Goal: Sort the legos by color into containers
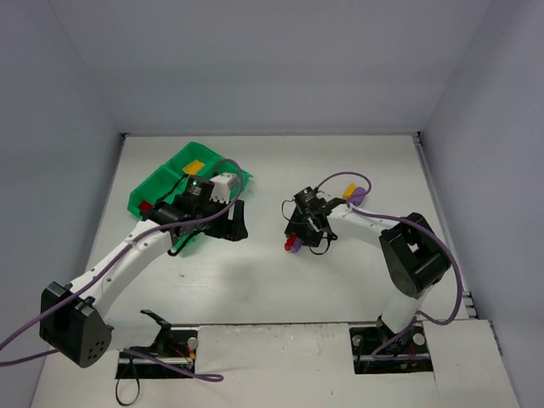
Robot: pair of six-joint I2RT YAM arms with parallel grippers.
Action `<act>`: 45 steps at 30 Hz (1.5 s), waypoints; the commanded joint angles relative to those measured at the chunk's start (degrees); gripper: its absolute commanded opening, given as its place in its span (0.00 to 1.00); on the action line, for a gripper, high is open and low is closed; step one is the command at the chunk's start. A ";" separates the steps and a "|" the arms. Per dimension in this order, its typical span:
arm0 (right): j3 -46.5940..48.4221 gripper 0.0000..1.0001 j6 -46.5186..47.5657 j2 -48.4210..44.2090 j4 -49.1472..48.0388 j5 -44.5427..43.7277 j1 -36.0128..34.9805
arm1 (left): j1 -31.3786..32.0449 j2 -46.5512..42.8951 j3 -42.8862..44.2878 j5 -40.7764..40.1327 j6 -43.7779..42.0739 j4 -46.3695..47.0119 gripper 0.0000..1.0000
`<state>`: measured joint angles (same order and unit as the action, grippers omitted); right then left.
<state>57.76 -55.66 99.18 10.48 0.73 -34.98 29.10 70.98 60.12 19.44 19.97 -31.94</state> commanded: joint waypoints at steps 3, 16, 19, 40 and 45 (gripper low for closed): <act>1.92 0.32 0.55 -1.70 -0.20 -3.28 -0.52 | -0.63 -1.37 1.32 1.91 -0.81 1.97 0.66; -6.16 0.00 19.18 -22.33 -22.24 4.09 0.09 | -0.28 1.26 1.41 27.04 4.81 17.16 0.66; -8.53 0.00 21.55 -26.73 -27.43 7.95 0.96 | -0.01 2.05 1.32 30.04 7.71 22.70 0.66; -12.49 0.00 16.02 -30.80 -42.30 25.99 4.13 | 2.45 3.29 3.60 15.64 13.43 33.35 0.66; -12.14 0.00 14.97 -31.06 -41.77 25.37 4.13 | 3.24 1.79 4.22 10.27 11.94 32.03 0.66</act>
<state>44.56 -39.20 70.65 -25.36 25.12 -31.14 31.70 75.61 62.76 34.22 32.14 -3.88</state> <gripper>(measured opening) 0.420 0.662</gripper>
